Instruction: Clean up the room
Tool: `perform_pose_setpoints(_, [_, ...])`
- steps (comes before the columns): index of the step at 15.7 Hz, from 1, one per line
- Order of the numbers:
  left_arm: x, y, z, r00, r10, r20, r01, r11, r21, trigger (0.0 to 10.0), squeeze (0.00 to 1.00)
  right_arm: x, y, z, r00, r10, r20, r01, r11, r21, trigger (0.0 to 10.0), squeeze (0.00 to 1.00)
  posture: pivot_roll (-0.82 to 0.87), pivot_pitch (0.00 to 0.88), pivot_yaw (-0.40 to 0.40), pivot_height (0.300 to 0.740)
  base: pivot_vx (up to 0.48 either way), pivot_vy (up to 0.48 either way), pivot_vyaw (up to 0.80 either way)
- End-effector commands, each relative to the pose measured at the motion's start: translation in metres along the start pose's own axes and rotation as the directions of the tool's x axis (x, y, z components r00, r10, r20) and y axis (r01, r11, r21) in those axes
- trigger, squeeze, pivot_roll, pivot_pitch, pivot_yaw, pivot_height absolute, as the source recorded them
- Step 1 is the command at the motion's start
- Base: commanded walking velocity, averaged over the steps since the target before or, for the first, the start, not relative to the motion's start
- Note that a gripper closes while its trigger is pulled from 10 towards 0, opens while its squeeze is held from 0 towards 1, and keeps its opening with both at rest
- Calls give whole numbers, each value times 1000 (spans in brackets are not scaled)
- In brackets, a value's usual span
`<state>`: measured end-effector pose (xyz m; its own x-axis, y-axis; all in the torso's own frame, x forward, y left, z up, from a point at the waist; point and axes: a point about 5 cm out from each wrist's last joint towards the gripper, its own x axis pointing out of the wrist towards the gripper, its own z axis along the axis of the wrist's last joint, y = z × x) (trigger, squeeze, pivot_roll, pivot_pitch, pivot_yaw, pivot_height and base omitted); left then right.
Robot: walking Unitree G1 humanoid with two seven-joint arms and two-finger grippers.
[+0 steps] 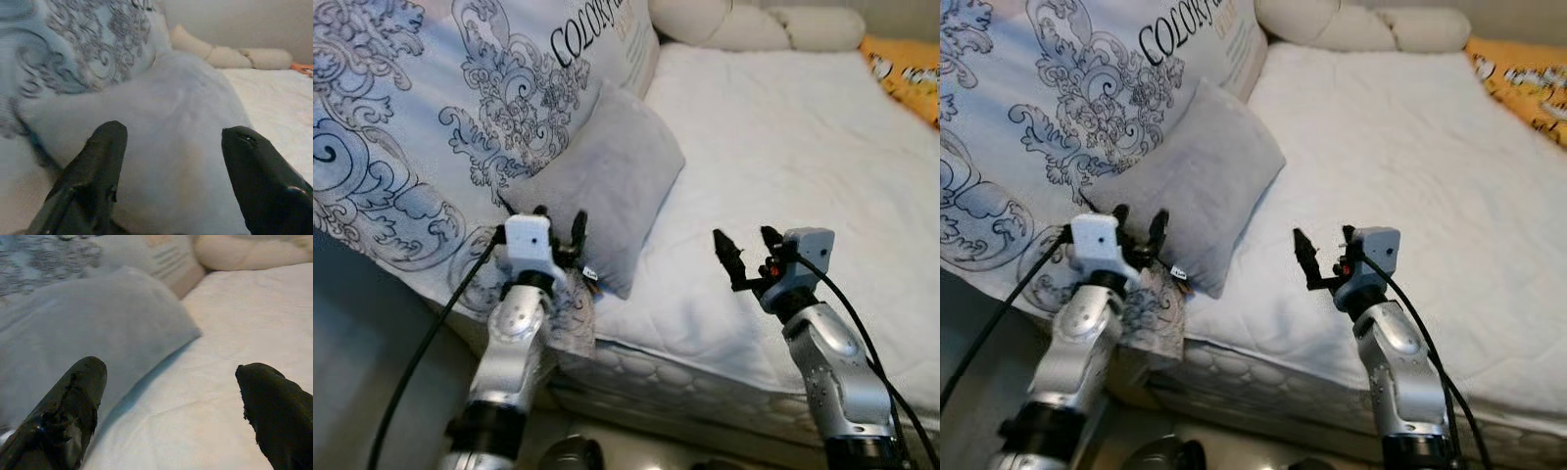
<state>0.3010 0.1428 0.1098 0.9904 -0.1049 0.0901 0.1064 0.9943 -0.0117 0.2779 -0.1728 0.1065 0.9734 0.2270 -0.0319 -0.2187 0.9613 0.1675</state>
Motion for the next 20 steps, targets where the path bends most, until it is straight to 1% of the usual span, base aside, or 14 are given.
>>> perform_pose_setpoints(1, [-2, 10, 5, 999, 47, -3, -47, 999, 12, 10000, 882, -2, -4, -7, 998, -50, -34, 49, 999, -10, 10000, 1000, 13, 0, 16, 740, 0, 0, 0])
perform_pose_setpoints(3, [-7, 17, 4, 996, 82, -21, -82, 997, 1, 10000, 882, -4, -1, -10, 998, -35, -52, 34, 999, -24, 10000, 1000, 6, 0, 22, 740, 0, 0, 0])
perform_pose_setpoints(4, [-12, 20, 0, 993, 105, -51, -104, 995, 10, 10000, 882, -5, -1, -11, 997, -41, -59, 39, 999, -38, 10000, 1000, 4, 0, 17, 740, 0, 0, 0])
perform_pose_setpoints(5, [-15, 20, -1, 993, 104, -62, -104, 995, 13, 10000, 886, -7, 0, -11, 997, -54, -60, 52, 998, -33, 10000, 1000, 1, 0, 14, 740, 0, 0, 0])
perform_pose_setpoints(7, [-19, 20, -3, 991, 110, -79, -109, 994, 6, 10000, 886, -8, 1, -14, 996, -48, -70, 44, 997, -66, 10000, 1000, -9, 0, 22, 740, 0, 0, 0])
perform_pose_setpoints(8, [-22, 18, -7, 989, 116, -96, -116, 993, 6, 10000, 890, -10, -4, -15, 994, -77, -77, 72, 995, -73, 10000, 1000, -8, 0, 21, 740, 0, 0, 0])
perform_pose_setpoints(10, [-24, 14, -8, 989, 99, -114, -97, 995, 22, 10000, 925, -10, -6, -14, 993, -93, -76, 89, 995, -45, 10000, 1000, 11, 0, 0, 740, 0, 0, 0])
perform_pose_setpoints(11, [-26, 14, -6, 987, 102, -123, -101, 995, 12, 10000, 929, -10, -6, -15, 992, -97, -80, 94, 995, -33, 10000, 1000, 18, 0, -2, 740, 0, 0, 0])
perform_pose_setpoints(13, [-26, 19, -6, 984, 122, -131, -118, 992, 36, 10000, 933, -8, -3, -16, 993, -86, -86, 82, 995, -56, 10000, 1000, 22, 9, 8, 740, 0, 0, 0])
perform_pose_setpoints(14, [-26, 19, -6, 984, 118, -134, -113, 993, 42, 10000, 933, -8, -3, -16, 993, -86, -85, 82, 995, -56, 10000, 314, 22, 9, 8, 740, 0, -240, 0])
perform_pose_setpoints(15, [-26, 20, -6, 984, 116, -137, -111, 993, 42, 10000, 937, -8, -3, -15, 993, -91, -82, 86, 995, -59, 10000, 0, 20, 12, 14, 740, 0, -270, 0])
perform_pose_setpoints(17, [-24, 18, -5, 984, 109, -141, -104, 994, 41, 10000, 933, -9, -5, -15, 989, -123, -83, 117, 990, -81, 10000, 0, 17, 17, 23, 740, 0, -360, 0])
perform_pose_setpoints(20, [-21, 15, -3, 985, 96, -144, -90, 995, 47, 10000, 937, -7, -5, -15, 989, -114, -93, 110, 993, -47, 10000, 0, 26, 24, 16, 740, 0, -358, 0])
